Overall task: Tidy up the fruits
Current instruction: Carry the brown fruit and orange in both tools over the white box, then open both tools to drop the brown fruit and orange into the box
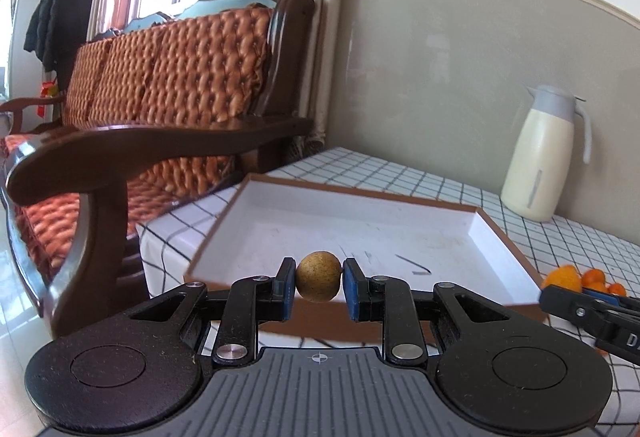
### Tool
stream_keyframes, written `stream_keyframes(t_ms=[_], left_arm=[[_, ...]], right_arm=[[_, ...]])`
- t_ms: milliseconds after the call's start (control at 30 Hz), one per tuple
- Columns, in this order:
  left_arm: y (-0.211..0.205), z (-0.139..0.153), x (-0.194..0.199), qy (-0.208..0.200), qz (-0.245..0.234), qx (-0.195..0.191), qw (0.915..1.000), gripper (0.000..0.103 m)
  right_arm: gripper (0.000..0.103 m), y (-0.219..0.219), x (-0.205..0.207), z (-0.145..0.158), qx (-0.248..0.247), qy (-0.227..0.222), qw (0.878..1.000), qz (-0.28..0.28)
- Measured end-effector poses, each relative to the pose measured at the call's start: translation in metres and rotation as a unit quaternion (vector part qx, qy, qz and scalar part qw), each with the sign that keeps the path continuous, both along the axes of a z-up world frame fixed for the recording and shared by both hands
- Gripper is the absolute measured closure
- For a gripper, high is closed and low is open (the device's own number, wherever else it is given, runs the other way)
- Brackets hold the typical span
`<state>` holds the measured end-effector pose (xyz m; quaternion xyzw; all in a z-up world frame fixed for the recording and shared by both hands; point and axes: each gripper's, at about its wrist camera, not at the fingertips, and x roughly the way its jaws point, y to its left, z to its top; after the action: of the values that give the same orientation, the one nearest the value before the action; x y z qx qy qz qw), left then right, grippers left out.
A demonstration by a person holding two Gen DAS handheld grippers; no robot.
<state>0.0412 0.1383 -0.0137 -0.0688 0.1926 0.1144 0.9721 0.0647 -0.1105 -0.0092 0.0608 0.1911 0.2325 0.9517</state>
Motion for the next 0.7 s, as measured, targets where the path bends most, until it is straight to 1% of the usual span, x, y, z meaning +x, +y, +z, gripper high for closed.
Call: stream_keyframes(t_ms=[167, 367, 567, 700], left_arm=[[0.013, 0.003, 0.015, 0.001, 0.013, 0.005, 0.9999, 0.077], [0.023, 0.0, 0.026, 0.007, 0.03, -0.003, 0.9995, 0.077], [0.029, -0.005, 0.039, 0.019, 0.041, -0.004, 0.999, 0.077], [0.036, -0.008, 0.048, 0.027, 0.056, -0.005, 0.9981, 0.077]], right_arm=[[0.077, -0.002, 0.013, 0.0, 0.0, 0.004, 1.0, -0.014], [0.077, -0.002, 0.036, 0.001, 0.001, 0.007, 0.999, -0.032], [0.077, 0.003, 0.06, 0.0, -0.01, 0.008, 0.999, -0.035], [0.077, 0.006, 0.07, -0.006, -0.016, 0.016, 0.999, -0.039]])
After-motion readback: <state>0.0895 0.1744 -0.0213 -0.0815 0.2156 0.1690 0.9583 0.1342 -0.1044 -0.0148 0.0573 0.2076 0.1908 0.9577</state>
